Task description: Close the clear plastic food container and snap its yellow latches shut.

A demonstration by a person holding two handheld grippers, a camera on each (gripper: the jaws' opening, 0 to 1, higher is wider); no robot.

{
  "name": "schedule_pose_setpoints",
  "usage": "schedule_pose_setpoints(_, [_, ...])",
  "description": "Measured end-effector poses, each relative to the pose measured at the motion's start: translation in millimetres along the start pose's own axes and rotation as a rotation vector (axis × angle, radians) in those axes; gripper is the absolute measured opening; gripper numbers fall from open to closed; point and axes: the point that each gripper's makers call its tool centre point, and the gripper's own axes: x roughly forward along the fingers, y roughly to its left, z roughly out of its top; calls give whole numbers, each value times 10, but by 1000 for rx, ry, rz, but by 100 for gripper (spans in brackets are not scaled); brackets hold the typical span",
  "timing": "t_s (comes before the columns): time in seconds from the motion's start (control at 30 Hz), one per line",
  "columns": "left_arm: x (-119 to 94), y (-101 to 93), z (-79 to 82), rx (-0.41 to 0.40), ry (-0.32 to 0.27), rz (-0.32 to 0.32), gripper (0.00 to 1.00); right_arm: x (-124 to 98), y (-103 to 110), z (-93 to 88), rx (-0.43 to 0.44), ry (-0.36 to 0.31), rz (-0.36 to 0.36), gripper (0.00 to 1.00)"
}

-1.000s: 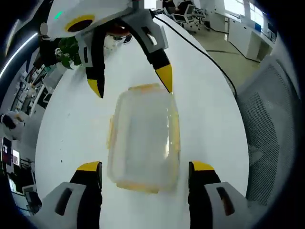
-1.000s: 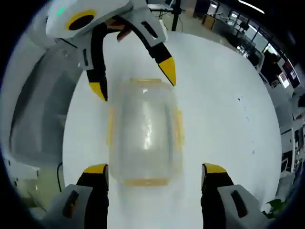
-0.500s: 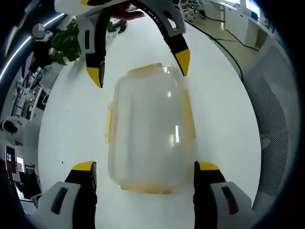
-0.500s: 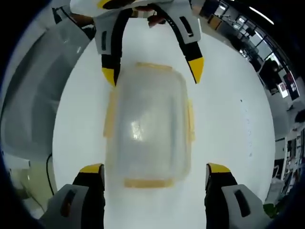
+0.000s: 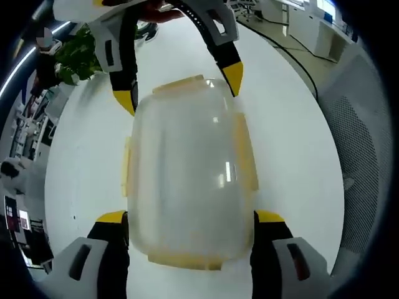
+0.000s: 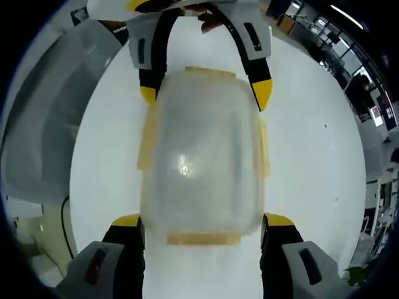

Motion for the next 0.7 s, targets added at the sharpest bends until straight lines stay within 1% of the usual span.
schedule_pose_setpoints(0.37, [1, -12, 2, -5, -6, 4, 80, 3, 9, -4, -1, 2, 1, 75])
schedule_pose_setpoints(0.7, [1, -20, -2, -3, 4, 7, 79, 0, 20, 2, -2, 8, 3, 75])
